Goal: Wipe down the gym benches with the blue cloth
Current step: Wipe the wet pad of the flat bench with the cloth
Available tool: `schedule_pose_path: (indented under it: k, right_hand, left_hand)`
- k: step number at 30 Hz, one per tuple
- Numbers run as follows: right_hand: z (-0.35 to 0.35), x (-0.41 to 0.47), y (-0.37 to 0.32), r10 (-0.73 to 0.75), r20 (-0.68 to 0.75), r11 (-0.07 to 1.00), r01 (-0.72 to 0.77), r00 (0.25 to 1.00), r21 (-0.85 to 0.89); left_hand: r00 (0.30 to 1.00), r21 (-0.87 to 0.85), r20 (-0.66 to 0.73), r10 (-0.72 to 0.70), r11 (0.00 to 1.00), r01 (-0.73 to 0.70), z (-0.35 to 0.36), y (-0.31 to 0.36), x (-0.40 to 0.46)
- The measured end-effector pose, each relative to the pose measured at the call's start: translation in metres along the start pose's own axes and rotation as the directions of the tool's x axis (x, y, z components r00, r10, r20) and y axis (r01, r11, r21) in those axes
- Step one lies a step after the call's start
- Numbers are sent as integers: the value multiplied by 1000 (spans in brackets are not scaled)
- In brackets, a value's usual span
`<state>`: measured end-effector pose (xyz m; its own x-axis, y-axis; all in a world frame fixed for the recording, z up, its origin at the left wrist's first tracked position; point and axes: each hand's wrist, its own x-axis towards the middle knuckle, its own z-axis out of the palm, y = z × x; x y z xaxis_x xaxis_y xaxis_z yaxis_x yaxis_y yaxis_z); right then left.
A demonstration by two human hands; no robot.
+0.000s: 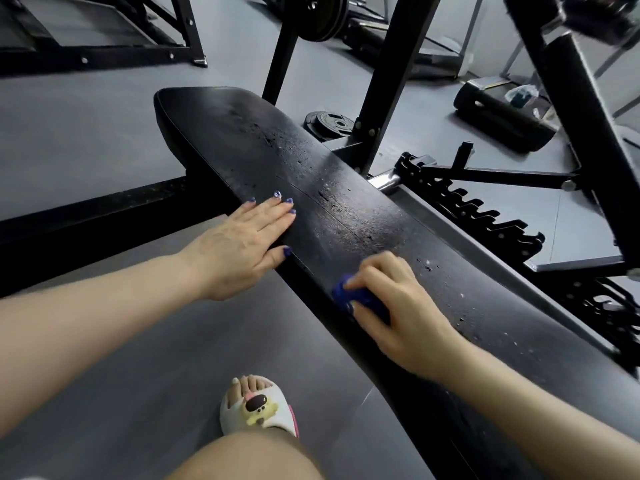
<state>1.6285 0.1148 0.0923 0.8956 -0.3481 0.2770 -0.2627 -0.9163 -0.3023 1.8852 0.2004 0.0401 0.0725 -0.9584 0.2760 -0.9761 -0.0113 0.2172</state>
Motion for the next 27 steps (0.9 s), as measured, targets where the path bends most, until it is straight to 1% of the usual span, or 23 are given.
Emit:
schedule_pose_path:
  k: [3, 5, 7, 12, 14, 16, 18, 19, 21, 23, 25, 27]
  right_hand:
    - [-12, -39, -4, -23, 48, 1000, 24, 999, -12]
    - [-15, -36, -2, -48, 82, 999, 49, 995, -5]
    - [-11, -8, 4, -49, 95, 999, 48, 994, 21]
    - [17, 96, 31, 68, 7, 998, -68, 998, 19]
    - [23, 113, 34, 88, -10, 996, -87, 996, 24]
    - [17, 104, 37, 47, 5, 998, -47, 999, 43]
    - [2, 74, 49, 13, 38, 999, -15, 999, 43]
    - [-7, 56, 58, 29, 36, 999, -31, 999, 36]
    - [-23, 27, 73, 116, 6, 993, -116, 993, 37]
    - [-24, 21, 78, 187, -46, 982, -186, 981, 34]
    - [-13, 29, 67, 205, -87, 979, -205, 975, 11]
    - [2, 35, 46, 201, -102, 980, -199, 974, 24]
  left_hand:
    - [998, -38, -5, -56, 998, 56, 6, 20, -1]
    - [996, -51, -11, -88, 995, 87, 7, 28, -1]
    - [994, -63, -13, -112, 992, 111, 8, 32, -3]
    - [990, -75, 1, -142, 987, 142, 9, 32, -3]
    - [990, -77, 4, -143, 987, 143, 9, 31, -4]
    - [991, -67, -2, -131, 989, 130, 9, 30, -6]
    - [993, -61, -11, -119, 991, 118, 10, 29, -7]
    - [993, -63, -14, -120, 991, 119, 10, 29, -7]
    - [992, -63, -22, -126, 990, 124, 12, 30, -8]
    - [991, -59, -21, -128, 990, 127, 13, 30, -8]
    - [991, -45, -15, -134, 990, 133, 12, 32, -7]
    - [990, -24, -14, -142, 990, 141, 9, 36, -7]
